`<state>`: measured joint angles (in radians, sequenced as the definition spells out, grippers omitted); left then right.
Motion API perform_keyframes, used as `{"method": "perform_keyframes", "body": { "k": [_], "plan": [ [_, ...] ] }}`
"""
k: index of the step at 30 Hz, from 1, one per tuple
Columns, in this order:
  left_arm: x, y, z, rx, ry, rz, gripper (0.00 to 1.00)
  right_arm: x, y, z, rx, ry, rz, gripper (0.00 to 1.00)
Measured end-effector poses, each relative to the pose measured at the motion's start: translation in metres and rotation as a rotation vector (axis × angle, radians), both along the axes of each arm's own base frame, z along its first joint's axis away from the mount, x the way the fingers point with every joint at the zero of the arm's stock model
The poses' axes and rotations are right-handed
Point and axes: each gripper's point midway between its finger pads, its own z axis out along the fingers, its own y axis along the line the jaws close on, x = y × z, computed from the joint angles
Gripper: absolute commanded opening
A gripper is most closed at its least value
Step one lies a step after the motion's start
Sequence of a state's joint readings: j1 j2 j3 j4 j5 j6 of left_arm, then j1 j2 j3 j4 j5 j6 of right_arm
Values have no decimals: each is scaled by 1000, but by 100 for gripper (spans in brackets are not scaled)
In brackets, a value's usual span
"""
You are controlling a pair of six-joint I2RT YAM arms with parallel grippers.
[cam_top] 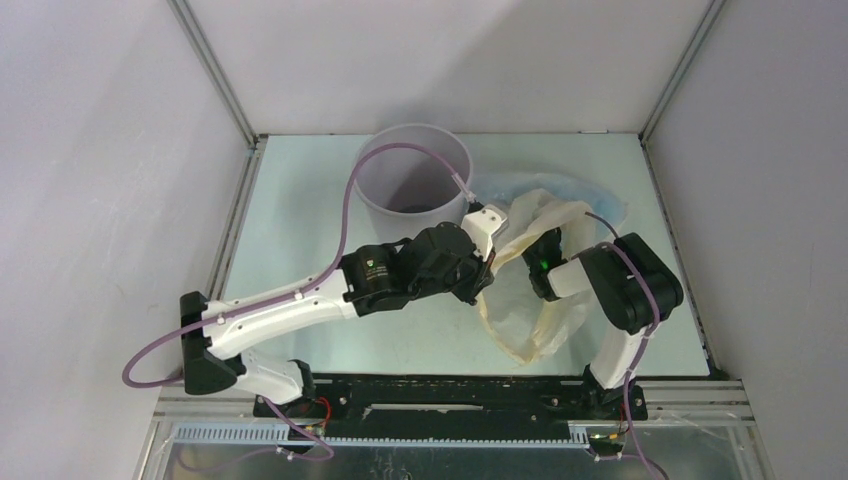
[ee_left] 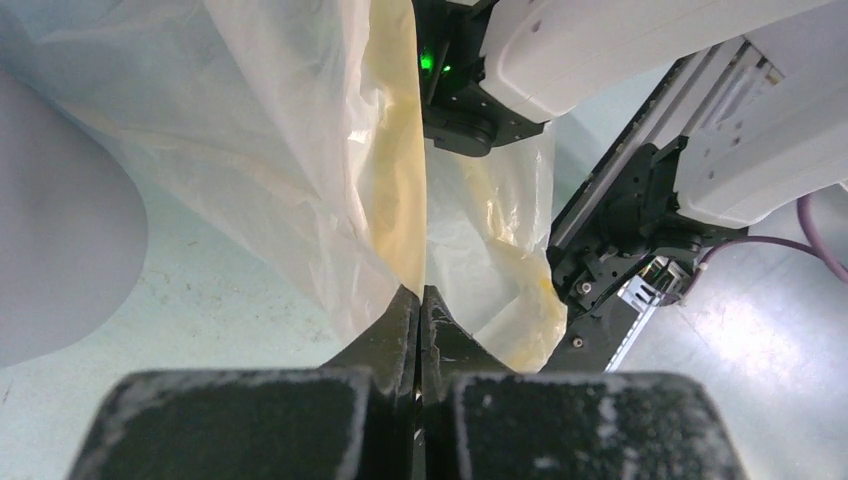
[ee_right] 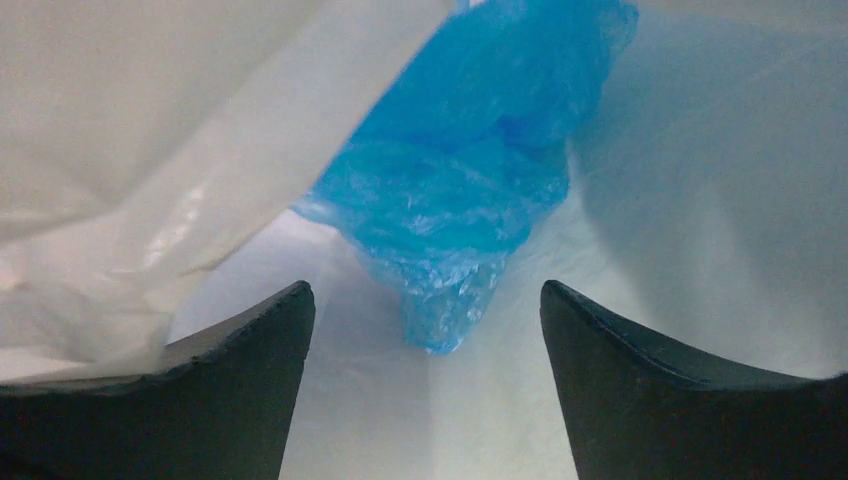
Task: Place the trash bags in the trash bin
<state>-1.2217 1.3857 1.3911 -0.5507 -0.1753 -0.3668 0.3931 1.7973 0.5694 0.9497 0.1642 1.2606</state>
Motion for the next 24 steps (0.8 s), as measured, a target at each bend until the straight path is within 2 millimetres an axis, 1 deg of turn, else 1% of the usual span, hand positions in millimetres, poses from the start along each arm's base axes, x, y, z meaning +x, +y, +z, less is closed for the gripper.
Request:
{"method": "perform_keyframes", "body": {
  "k": [4, 7, 10, 12, 14, 15, 18, 19, 20, 21, 22, 24],
  "plan": [
    [-3, -2, 6, -14, 6, -14, 0, 5, -5, -1, 9, 0, -26, 93],
    [-6, -2, 6, -15, 17, -27, 0, 14, -5, 8, 11, -20, -46, 92],
    [-9, -3, 6, -17, 31, -39, 0, 23, -6, 14, 14, -32, -66, 89],
    [-10, -2, 6, -15, 36, -41, 0, 29, -5, 14, 11, -34, -76, 86],
    [-11, 1, 8, -19, 38, -36, 0, 35, -6, 9, 7, -27, -84, 80],
    [-11, 2, 9, -23, 36, -34, 0, 38, -6, 6, 5, -21, -87, 75],
    [-13, 9, 17, -40, 26, -30, 0, 45, -13, -5, -7, 0, -102, 51],
    [-13, 12, 19, -46, 22, -26, 0, 45, -16, -9, -14, 8, -108, 41],
    [-13, 14, 20, -48, 18, -22, 0, 46, -18, -11, -20, 14, -111, 32],
    [-11, 17, 21, -48, 11, -11, 0, 46, -20, -11, -24, 16, -114, 25],
    [-10, 19, 21, -46, 7, -3, 0, 46, -21, -11, -27, 14, -116, 20],
    [-7, 21, 17, -34, -2, 17, 0, 42, -24, -9, -34, 13, -118, 8]
  ]
}}
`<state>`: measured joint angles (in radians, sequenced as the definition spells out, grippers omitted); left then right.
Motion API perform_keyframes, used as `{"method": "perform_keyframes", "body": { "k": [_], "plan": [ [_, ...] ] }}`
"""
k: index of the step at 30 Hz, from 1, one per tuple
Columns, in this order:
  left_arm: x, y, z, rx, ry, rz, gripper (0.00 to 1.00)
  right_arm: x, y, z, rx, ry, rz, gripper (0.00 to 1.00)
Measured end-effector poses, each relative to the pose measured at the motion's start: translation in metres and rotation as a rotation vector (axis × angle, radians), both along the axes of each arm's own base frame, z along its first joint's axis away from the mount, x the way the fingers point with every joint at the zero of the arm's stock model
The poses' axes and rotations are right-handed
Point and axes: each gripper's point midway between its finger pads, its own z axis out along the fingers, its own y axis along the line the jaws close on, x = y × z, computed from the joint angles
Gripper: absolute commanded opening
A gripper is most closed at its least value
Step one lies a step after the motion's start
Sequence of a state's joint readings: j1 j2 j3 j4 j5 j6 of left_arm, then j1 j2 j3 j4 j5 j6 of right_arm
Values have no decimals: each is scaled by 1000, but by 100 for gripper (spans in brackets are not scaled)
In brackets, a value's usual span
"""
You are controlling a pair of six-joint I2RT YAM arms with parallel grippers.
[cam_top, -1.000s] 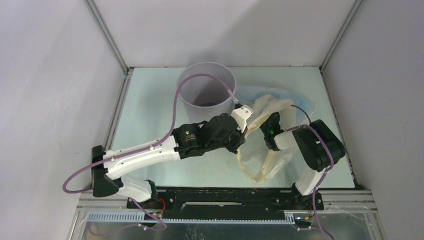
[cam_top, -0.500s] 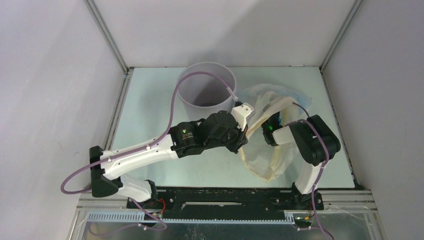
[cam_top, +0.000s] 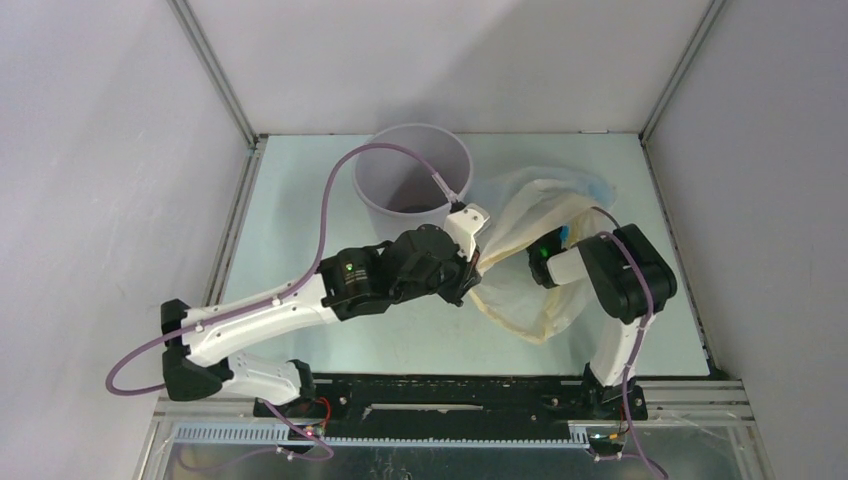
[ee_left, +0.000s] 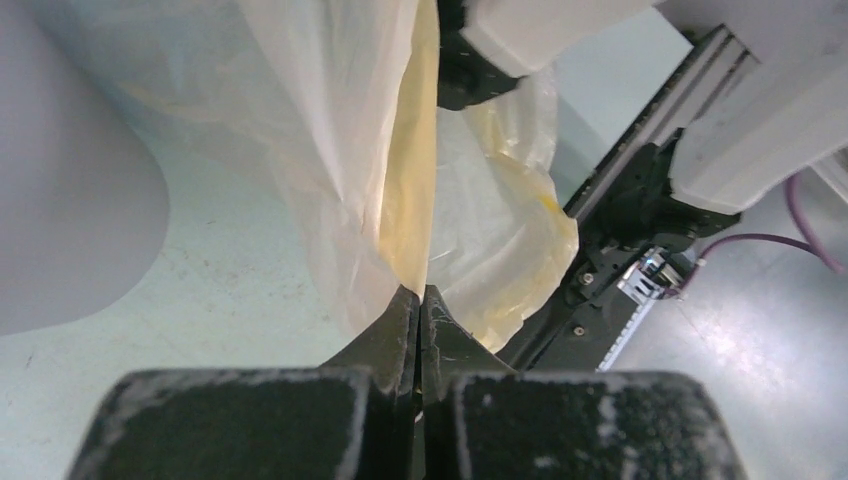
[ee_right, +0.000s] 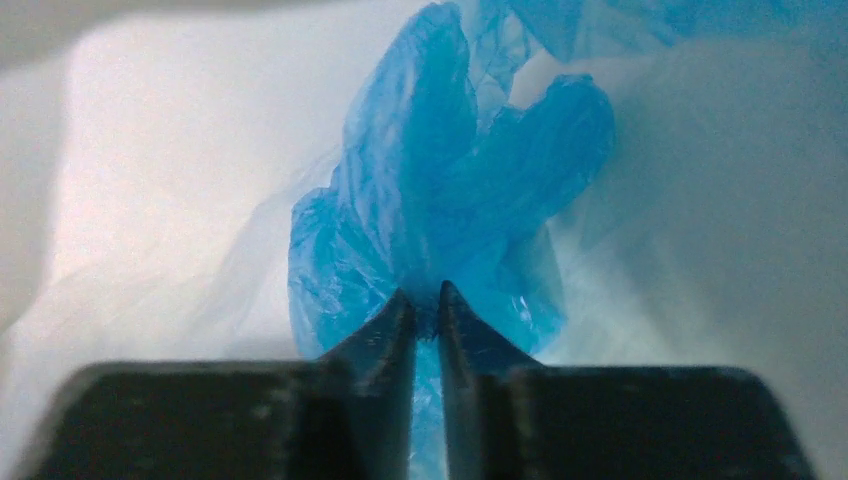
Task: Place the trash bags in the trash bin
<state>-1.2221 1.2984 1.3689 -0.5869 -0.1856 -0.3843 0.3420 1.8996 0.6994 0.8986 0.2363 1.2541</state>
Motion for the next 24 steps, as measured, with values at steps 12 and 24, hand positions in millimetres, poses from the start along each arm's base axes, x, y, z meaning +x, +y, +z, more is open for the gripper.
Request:
{"method": "perform_keyframes", "body": {
  "k": [12, 24],
  "plan": [
    [17, 4, -43, 115, -15, 85, 0, -64, -12, 21, 10, -5, 45, 0],
    [32, 15, -55, 157, -62, 174, 0, -107, 0, 70, 34, -56, 124, 0]
  ]
}}
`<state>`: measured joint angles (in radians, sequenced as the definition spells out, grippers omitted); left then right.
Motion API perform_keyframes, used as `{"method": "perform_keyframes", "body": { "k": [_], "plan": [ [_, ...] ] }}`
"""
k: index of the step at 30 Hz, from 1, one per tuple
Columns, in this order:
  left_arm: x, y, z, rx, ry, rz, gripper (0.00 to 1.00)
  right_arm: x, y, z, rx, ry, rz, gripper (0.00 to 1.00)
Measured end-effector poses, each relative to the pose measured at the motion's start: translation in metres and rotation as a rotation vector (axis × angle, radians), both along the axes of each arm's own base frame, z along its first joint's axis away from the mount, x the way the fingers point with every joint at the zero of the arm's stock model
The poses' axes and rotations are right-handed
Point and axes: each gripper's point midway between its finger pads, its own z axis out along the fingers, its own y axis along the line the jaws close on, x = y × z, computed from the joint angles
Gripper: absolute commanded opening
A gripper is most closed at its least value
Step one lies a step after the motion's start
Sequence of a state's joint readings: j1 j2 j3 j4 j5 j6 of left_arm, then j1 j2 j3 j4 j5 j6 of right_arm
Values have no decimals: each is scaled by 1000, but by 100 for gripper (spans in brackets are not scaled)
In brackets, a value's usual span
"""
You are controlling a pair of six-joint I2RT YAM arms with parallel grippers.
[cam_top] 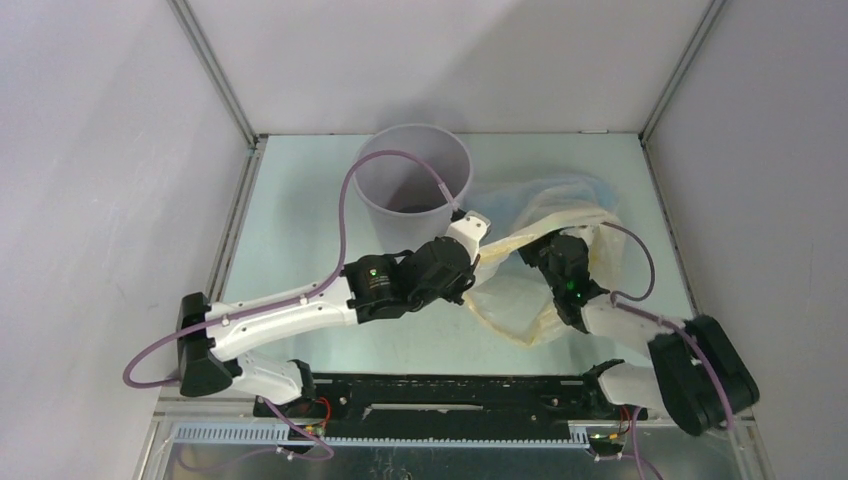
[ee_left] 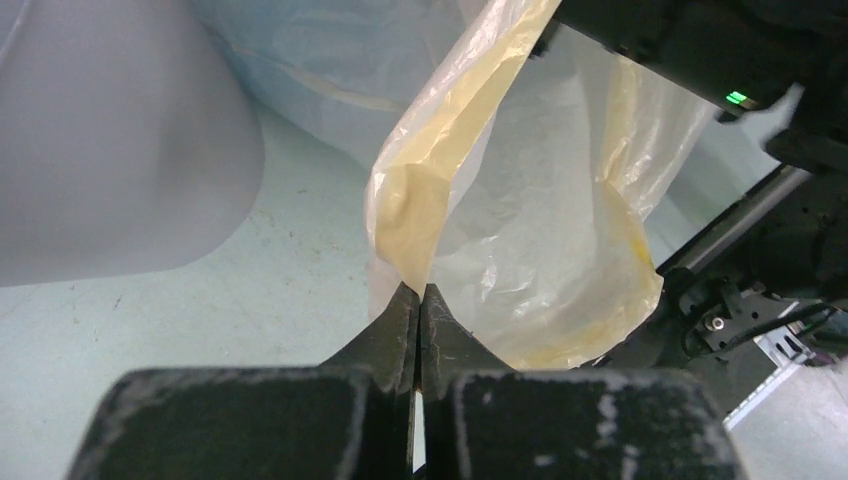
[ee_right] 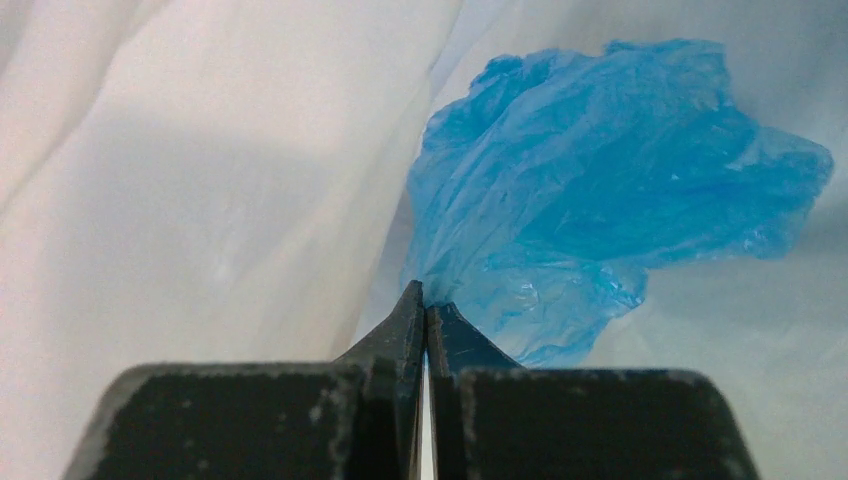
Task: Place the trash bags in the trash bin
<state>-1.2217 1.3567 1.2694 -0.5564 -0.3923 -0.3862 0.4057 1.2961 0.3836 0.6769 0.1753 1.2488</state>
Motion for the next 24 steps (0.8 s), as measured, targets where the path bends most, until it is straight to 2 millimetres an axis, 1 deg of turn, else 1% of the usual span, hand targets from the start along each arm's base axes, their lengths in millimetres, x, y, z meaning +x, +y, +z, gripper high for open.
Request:
{"method": "perform_keyframes", "body": {
  "k": [3, 6, 10, 12, 14, 16, 17, 18, 20, 22, 24],
  "plan": [
    [6, 2, -2, 13, -2, 31, 0, -23, 7, 12, -3, -10, 36, 0],
    [15, 0, -6, 27, 10, 63, 0, -42, 5, 26, -16, -33, 52, 0],
    [32, 2, -13, 47, 22, 112, 0, -68, -14, 61, -52, -116, 25, 0],
    [40, 2, -15, 55, 24, 130, 0, -78, -25, 74, -80, -152, 5, 0],
    [49, -1, -14, 56, 24, 147, 0, -87, -37, 84, -126, -167, -13, 0],
    [54, -7, -14, 59, 23, 154, 0, -95, -48, 100, -174, -187, -32, 0],
    [56, -10, -15, 60, 23, 154, 0, -98, -54, 109, -201, -195, -42, 0],
    [58, -15, -15, 62, 24, 153, 0, -101, -60, 125, -229, -213, -54, 0],
    [64, -27, -17, 63, 24, 152, 0, -104, -68, 149, -271, -240, -67, 0],
    [70, -40, -22, 69, 29, 147, 0, -108, -76, 175, -322, -267, -75, 0],
    [76, -54, -29, 75, 37, 141, 0, -111, -81, 196, -367, -286, -80, 0]
  ]
}}
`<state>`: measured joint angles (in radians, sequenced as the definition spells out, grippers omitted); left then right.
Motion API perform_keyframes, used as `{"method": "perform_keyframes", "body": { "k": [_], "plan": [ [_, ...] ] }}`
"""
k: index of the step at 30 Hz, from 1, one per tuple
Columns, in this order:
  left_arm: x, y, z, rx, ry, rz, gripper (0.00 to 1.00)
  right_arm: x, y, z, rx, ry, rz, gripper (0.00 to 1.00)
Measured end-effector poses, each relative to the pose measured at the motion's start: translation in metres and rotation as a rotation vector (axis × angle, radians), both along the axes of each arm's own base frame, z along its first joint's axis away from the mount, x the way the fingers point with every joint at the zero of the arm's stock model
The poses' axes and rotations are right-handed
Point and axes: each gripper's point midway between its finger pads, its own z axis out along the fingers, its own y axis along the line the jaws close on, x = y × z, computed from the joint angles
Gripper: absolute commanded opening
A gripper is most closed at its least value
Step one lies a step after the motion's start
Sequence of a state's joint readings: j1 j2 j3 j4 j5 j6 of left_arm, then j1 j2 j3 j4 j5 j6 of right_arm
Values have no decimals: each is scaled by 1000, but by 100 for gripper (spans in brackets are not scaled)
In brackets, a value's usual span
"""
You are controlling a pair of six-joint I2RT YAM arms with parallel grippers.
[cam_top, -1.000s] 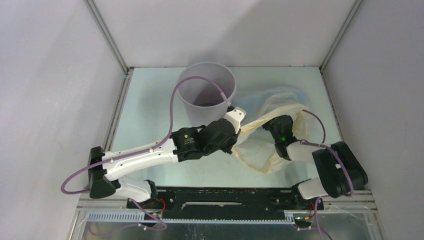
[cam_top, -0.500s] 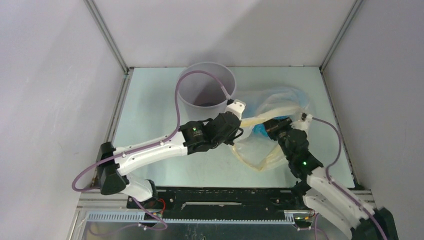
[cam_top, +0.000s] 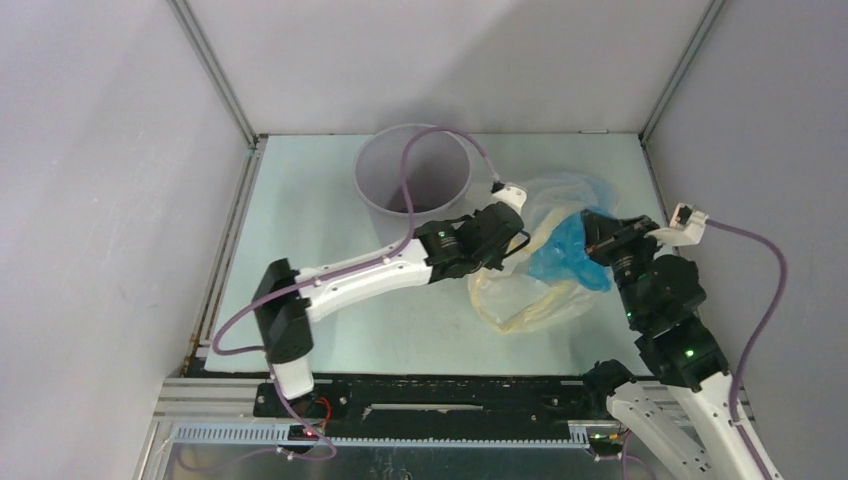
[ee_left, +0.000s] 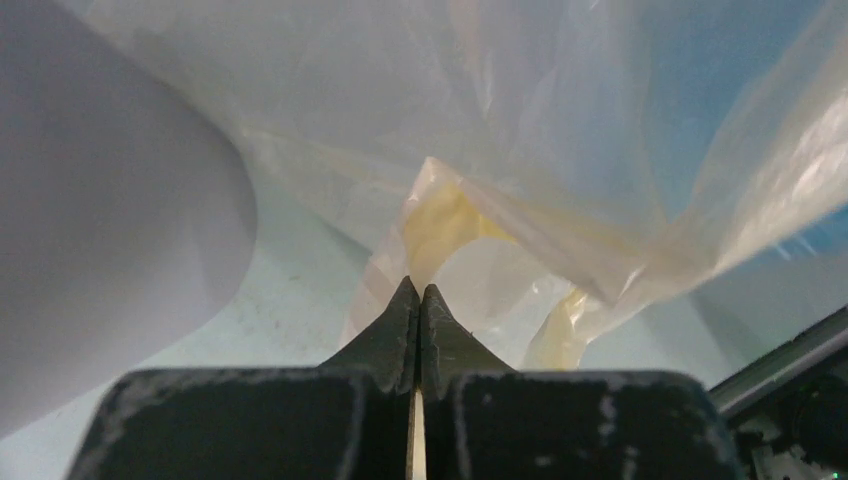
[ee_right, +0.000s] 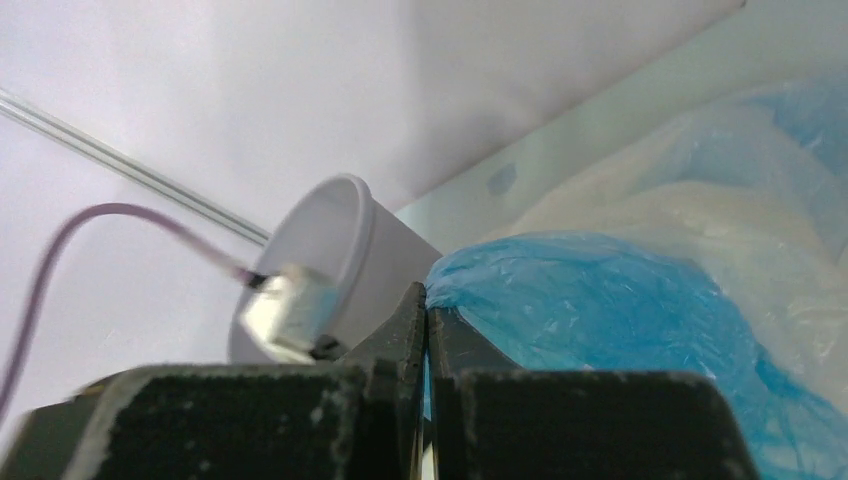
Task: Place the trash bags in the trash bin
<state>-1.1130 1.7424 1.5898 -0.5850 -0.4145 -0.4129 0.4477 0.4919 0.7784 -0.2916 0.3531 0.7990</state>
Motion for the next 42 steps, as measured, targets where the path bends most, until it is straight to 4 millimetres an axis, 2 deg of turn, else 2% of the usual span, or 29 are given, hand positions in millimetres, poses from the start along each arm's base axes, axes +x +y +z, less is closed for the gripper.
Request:
{"method": "perform_keyframes", "body": {
  "k": [3, 7, 13, 21, 26, 32, 33, 34, 35, 37, 39, 42],
  "plan": [
    [10, -18, -14, 2, 18, -9, 0, -3, -6, 28, -70, -21, -13, 0],
    [28, -37, -33, -11, 54, -18, 0, -6, -18, 48, -158, -26, -51, 0],
    [84, -65, -36, -79, 61, -18, 0, -7, -39, 66, -269, -21, -126, 0],
    [158, -89, -26, -190, 10, -22, 0, -10, -49, 99, -336, -51, -154, 0],
    [185, -91, -19, -221, -45, -15, 0, -16, -43, 102, -361, -51, -100, 0],
    [209, -90, 17, -284, -142, -7, 2, -23, -23, 90, -382, -29, 31, 0],
    [213, -89, 24, -293, -160, -5, 6, -24, -18, 88, -381, -24, 56, 0],
    [215, -86, 29, -295, -175, -2, 17, -26, -13, 85, -377, -18, 89, 0],
    [217, -84, 33, -294, -186, -2, 36, -28, -8, 83, -373, -13, 123, 0],
    [218, -79, 45, -293, -208, -6, 57, -34, 6, 79, -363, -9, 203, 0],
    [215, -73, 59, -301, -225, -9, 69, -40, 18, 77, -343, -9, 277, 0],
    [204, -59, 83, -314, -238, -8, 81, -47, 37, 70, -314, -4, 386, 0]
  ]
}}
